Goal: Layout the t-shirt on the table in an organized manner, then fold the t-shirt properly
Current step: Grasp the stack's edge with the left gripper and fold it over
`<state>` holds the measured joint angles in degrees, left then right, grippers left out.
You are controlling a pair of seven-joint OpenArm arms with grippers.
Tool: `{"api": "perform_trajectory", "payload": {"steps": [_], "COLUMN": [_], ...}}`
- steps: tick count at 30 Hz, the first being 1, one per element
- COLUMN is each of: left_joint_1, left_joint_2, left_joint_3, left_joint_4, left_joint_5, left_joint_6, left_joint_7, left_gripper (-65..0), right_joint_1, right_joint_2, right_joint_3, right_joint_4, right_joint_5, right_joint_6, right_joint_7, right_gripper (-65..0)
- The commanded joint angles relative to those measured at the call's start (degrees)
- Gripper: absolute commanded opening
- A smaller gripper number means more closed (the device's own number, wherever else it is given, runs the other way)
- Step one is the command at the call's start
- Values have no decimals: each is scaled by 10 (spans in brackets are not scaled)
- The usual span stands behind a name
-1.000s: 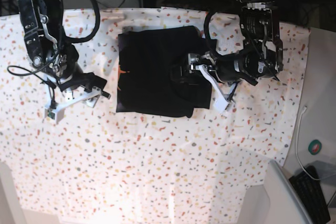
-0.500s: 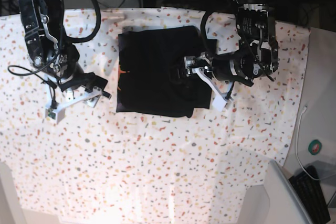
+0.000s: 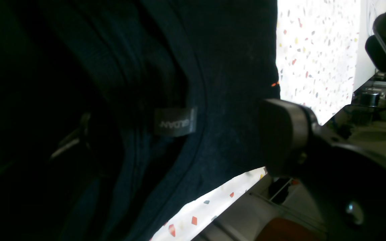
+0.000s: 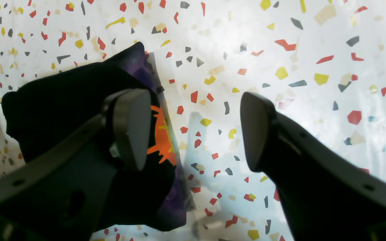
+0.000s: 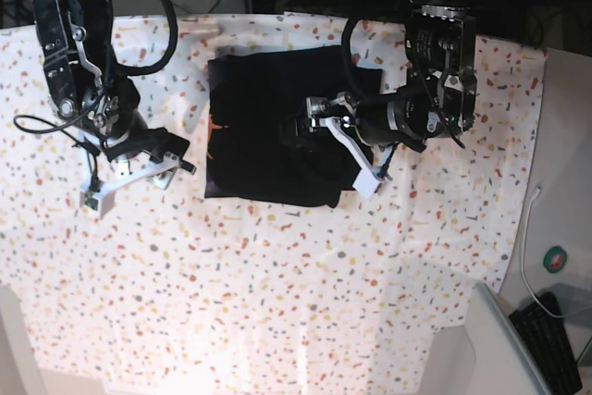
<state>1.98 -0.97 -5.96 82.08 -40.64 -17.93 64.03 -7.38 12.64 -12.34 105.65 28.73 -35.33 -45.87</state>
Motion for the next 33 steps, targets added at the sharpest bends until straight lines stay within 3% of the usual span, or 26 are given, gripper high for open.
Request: {"api": "perform_trajectory", "payload": {"steps": [1,12,14,22,26,33], "left_joint_1": [-7,-14,-15,-17,-17,-17], "left_joint_2": [1,1,1,1,2,5], "left_joint_3": [1,1,1,0,0,-6], "left_joint_4": [8,-23,-31,-26,-5,68], "left_joint_5": [-14,-13,-13,-18,-18,-18], "left_joint_6": [-1,-2,-3,-3,-2,-1], "left_joint_7": [-6,-6,-6,-5,-1,58], "left_gripper": [-72,-92,-171,-648,-650,-650], "right_joint_1": [7,7,7,7,6,6], "right_joint_2": [3,2,2,2,2,2], "right_joint_3": [3,3,3,3,3,3], "right_joint_4": [9,9,9,9,9,9], "right_joint_5": [-1,-1,-1,-1,-1,-1], "right_joint_6": [2,2,2,2,2,2], "right_joint_7": [10,10,10,10,10,10], "right_gripper": [-257,-258,-258,-258,-258,-258]}}
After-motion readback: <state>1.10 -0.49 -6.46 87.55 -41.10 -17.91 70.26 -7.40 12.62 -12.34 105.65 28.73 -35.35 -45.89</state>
